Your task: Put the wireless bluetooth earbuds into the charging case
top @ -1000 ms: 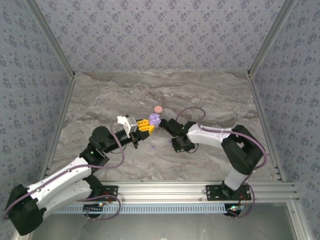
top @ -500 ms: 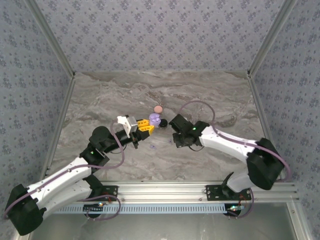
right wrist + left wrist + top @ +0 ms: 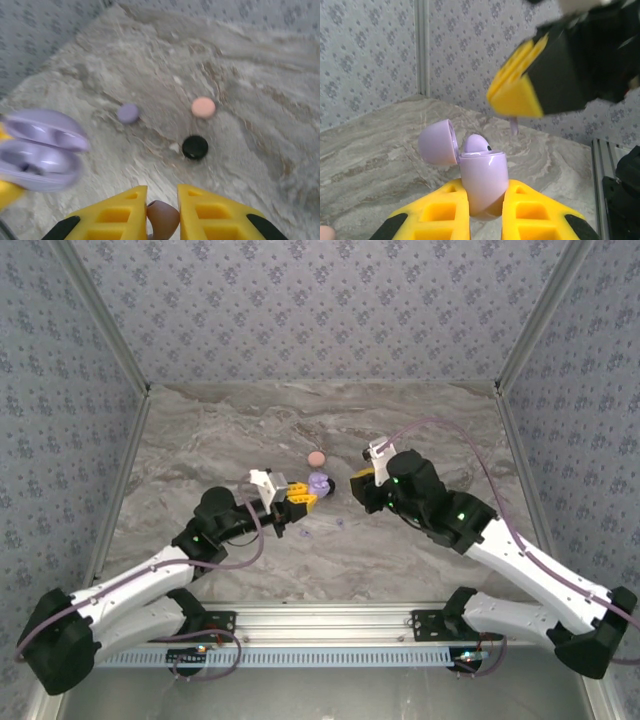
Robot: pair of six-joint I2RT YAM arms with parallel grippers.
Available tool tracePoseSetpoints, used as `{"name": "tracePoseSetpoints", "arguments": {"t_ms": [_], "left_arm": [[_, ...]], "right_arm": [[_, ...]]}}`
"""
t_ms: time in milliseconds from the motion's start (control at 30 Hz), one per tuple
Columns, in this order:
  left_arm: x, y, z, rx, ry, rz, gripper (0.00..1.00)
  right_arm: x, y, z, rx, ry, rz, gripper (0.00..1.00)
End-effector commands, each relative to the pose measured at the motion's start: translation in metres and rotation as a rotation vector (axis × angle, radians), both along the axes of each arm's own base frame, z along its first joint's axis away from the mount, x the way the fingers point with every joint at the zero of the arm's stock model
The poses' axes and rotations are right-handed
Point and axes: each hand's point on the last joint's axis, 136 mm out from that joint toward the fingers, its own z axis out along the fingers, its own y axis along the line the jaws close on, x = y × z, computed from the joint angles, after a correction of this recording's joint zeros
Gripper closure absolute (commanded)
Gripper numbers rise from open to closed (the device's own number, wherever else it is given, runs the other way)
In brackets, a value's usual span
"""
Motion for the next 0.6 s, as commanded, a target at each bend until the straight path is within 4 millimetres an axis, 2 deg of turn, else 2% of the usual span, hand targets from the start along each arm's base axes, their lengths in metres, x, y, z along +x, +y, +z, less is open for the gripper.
{"name": "tracePoseSetpoints", "arguments": {"t_ms": [0,333,567], "left_arm": [[-0.006,-0.01,0.036,-0.071,-0.045,-0.068,1.0],[-0.008,-0.021,0.034,-0.053,-0.029,-0.114,1.0],[-0.007,-0.024,0.032,-0.044,-0.027,-0.12,1.0]], "right_arm": [[-0.006,0.013,0.037,0.049,-0.117,0.094,0.78],[-0.013,0.041,0.057,0.041,-0.23,0.189,0.78],[-0.009,0.048,0.062,0.032,-0.258,0.193,0.78]]}}
